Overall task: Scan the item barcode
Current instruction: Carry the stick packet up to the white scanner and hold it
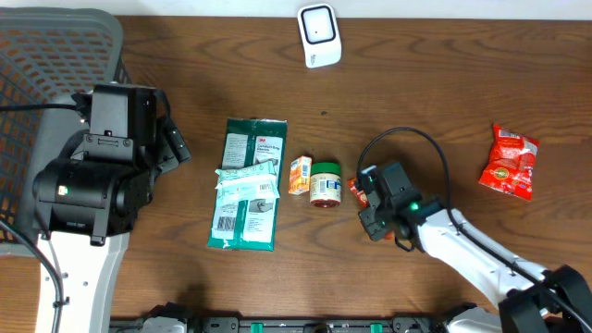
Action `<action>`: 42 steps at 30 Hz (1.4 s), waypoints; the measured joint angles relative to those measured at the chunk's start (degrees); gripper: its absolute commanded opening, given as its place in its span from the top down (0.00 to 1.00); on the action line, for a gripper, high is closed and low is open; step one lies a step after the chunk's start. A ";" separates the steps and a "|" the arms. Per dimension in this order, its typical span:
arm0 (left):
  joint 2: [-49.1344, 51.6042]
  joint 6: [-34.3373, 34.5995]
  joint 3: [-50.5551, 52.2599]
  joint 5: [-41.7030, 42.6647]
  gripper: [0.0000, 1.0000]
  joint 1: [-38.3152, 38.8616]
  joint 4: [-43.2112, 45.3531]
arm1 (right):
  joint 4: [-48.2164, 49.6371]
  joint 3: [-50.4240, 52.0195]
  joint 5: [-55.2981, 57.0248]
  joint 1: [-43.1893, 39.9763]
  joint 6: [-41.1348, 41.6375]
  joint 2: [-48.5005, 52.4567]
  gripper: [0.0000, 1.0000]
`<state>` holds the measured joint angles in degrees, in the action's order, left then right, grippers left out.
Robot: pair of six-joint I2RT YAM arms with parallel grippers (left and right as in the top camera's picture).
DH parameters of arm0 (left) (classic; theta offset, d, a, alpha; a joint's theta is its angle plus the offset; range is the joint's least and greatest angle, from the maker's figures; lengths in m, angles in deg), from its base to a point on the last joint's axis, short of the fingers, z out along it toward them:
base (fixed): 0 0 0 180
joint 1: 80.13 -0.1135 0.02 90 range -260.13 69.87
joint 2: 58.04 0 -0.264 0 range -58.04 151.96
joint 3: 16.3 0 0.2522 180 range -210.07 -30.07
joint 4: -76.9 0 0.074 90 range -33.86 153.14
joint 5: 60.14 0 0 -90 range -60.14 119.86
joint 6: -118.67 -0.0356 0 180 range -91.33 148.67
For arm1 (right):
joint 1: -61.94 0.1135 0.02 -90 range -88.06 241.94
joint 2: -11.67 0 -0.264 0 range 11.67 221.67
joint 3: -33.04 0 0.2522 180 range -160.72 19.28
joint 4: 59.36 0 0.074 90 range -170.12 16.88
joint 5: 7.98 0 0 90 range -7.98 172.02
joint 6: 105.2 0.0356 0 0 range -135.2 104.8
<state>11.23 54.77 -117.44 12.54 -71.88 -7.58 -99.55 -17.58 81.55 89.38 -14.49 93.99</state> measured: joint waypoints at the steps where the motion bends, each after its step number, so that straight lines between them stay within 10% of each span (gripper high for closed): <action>1: 0.00 0.02 0.00 -0.02 0.05 0.00 0.02 | -2.47 -1.57 0.09 0.00 0.85 -0.31 0.99; 16: 0.00 0.02 0.00 -0.02 0.05 0.00 0.09 | -38.29 -46.42 2.84 -0.98 10.69 0.44 0.99; 26: 0.04 0.02 0.09 -0.11 0.05 0.00 0.04 | -67.52 -101.33 3.02 -0.98 10.84 27.80 0.99; 31: 0.04 0.02 0.09 -0.20 0.05 0.00 0.02 | -69.09 -120.87 3.04 -1.07 10.82 41.88 0.99; 42: 0.04 0.02 0.09 -0.20 0.05 0.00 0.02 | -48.15 -122.57 3.80 -3.30 9.03 57.20 0.99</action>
<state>11.28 54.80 -117.35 12.35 -71.88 -7.56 -147.70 -140.16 85.36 86.08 -5.47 151.19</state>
